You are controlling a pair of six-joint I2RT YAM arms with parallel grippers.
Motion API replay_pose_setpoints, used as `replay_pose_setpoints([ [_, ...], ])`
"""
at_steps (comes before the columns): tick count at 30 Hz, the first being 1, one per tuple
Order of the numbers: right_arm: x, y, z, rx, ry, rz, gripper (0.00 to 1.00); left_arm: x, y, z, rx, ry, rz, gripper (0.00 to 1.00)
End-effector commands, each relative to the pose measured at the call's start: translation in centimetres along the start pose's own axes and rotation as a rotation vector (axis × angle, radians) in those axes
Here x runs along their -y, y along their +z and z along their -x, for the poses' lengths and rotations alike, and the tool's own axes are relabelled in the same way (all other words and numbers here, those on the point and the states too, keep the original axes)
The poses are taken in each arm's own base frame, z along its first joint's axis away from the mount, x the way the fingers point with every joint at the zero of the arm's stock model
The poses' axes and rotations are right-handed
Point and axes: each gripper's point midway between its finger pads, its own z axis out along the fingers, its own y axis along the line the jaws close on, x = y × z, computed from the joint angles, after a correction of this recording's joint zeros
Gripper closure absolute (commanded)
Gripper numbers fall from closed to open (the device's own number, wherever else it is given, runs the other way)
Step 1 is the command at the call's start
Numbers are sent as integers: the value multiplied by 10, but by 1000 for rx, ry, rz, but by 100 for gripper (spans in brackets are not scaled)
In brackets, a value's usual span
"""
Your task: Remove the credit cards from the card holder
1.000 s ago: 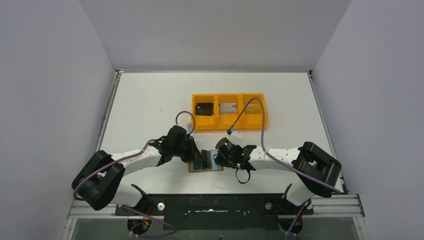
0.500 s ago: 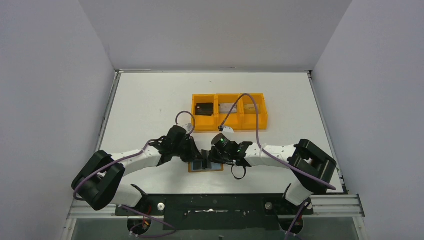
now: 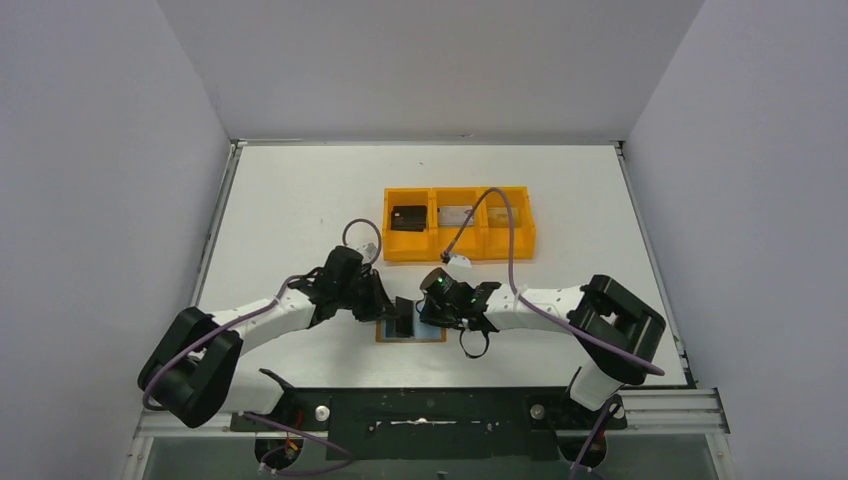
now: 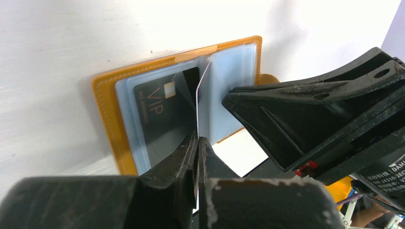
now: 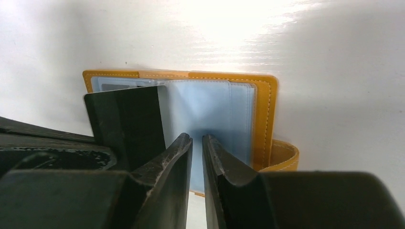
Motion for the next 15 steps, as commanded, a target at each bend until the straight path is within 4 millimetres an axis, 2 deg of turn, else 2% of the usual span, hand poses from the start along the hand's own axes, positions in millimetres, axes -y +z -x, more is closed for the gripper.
replay_pose_setpoints([
  [1,46,-2,-5,5,-27,-159,82,9,-17,28,79,38,-20,100],
  [8,17,-17,17,74,-36,-46,80,16,-31,37,122,43,-62,100],
  [11,-6,-27,28,99,-63,50,76,20,-39,43,162,44,-72,100],
  [15,-44,-33,33,91,-108,202,74,16,-48,50,212,30,-47,100],
])
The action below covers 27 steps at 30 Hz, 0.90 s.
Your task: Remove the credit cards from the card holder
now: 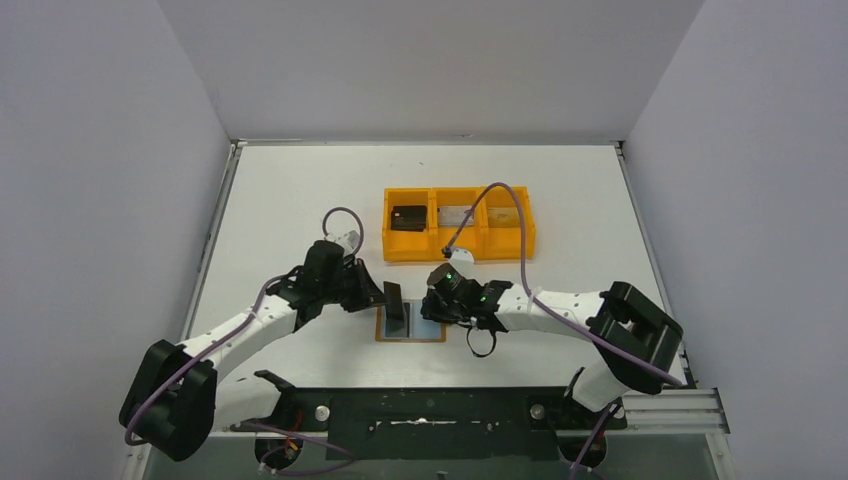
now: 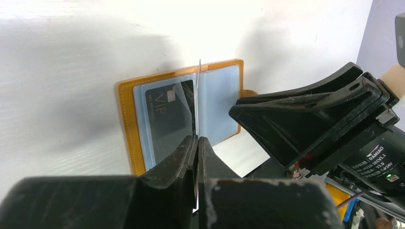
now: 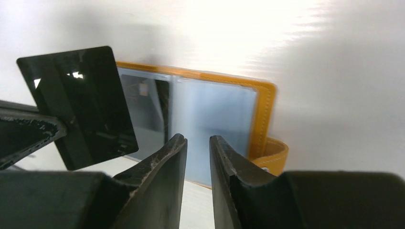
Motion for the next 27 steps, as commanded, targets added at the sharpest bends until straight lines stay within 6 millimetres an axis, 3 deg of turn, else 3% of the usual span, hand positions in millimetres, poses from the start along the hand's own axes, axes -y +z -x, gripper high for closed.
replay_pose_setpoints([
  [1,-55,-13,27,58,-50,215,74,9,-15,26,110,26,-6,100],
  [4,-73,-5,24,30,-58,270,74,4,-22,31,150,9,18,100],
  [7,-74,10,15,-13,-56,253,75,1,-30,35,187,1,31,100],
  [13,-21,28,-9,-67,-1,40,78,-5,-35,36,203,-8,50,100],
  [16,-12,21,-10,-52,-3,44,77,-6,-35,35,198,-9,47,100],
  [24,-53,-8,20,32,-55,231,69,5,-36,37,199,9,-7,100],
  [27,-62,-21,36,95,-49,268,57,9,-37,37,200,16,-30,100],
])
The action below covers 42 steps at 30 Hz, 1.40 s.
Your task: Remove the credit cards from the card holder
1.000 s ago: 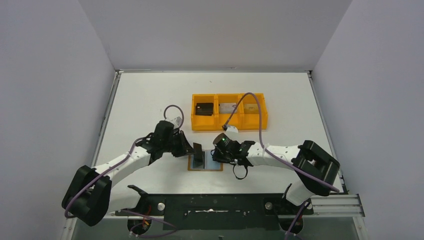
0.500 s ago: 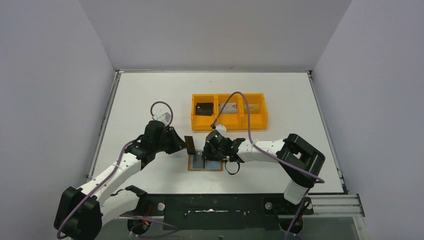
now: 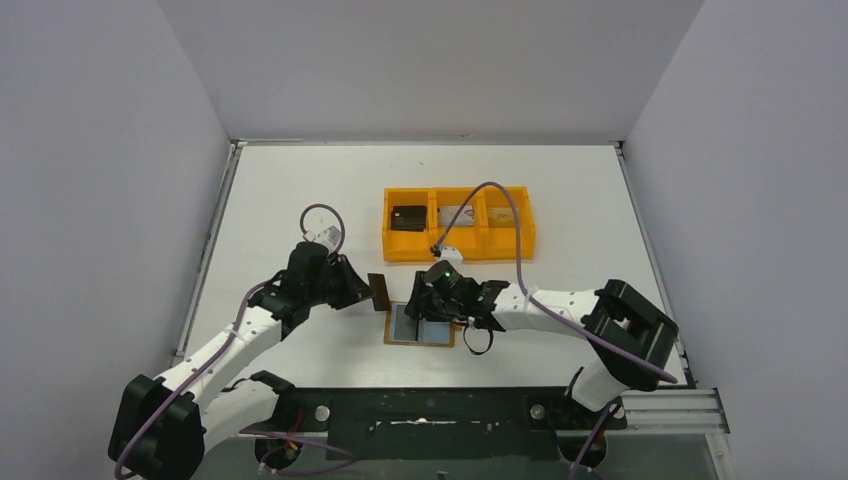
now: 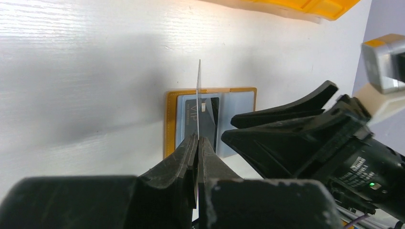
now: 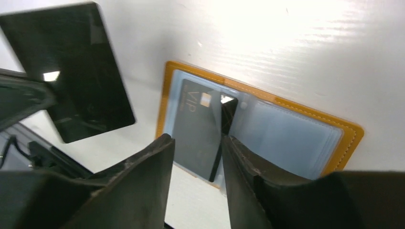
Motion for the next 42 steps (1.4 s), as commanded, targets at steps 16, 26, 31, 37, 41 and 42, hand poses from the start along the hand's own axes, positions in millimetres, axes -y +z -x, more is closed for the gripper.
replay_pose_setpoints([
  [16,-20,-94,90,422,81,443,27,76,-28,11,46,91,-415,100],
  [26,-65,-113,87,333,4,735,35,114,-45,2,-23,97,-658,100],
  [31,-75,-113,82,303,14,818,53,114,-47,-1,-44,100,-673,100],
  [37,-86,-120,78,271,-3,911,72,111,-45,-6,-70,99,-677,100],
  [41,-91,-123,76,256,-4,948,80,112,-44,-6,-76,96,-682,100],
  [42,-91,-123,76,253,-2,952,83,111,-44,-6,-76,95,-683,100],
])
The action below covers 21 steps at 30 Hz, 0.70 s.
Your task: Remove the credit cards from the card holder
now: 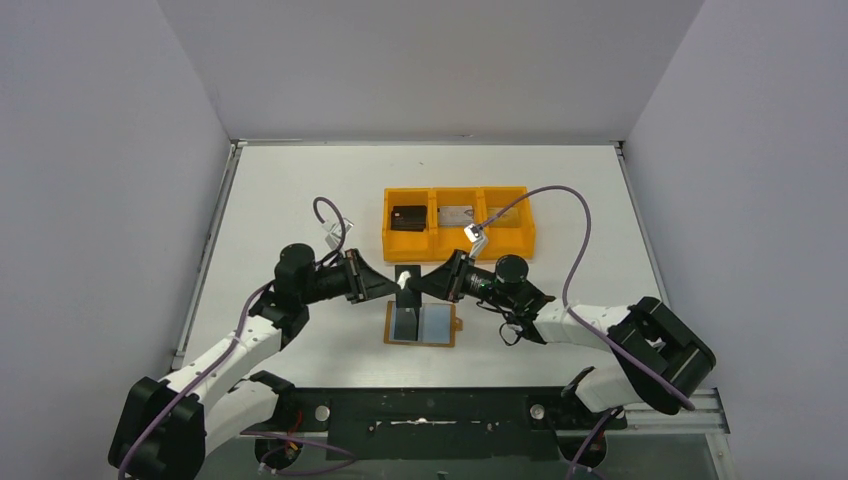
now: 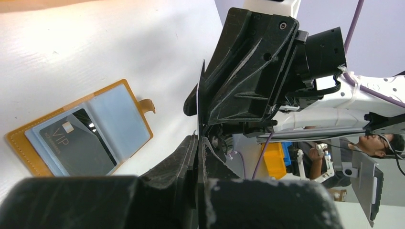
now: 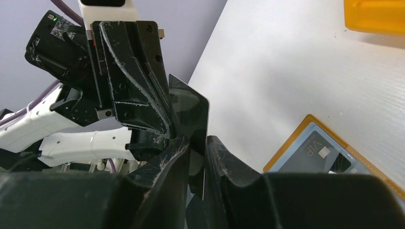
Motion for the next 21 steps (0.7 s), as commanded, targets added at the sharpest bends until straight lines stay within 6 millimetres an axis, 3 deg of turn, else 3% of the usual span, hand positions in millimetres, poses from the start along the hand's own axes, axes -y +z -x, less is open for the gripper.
replay_pose_setpoints([
  [1,-38,3,12,16,-44,163,86,16,0,5,7,47,-72,100],
  [6,-37,3,12,16,-38,166,99,12,-2,6,13,41,-63,100],
  [10,-37,2,14,21,-40,164,100,9,-3,7,18,32,-56,93],
  [15,-26,2,17,34,-40,107,100,4,-5,12,36,34,-20,61],
  [21,-13,-1,22,58,-53,22,100,-12,-16,26,97,109,155,38],
])
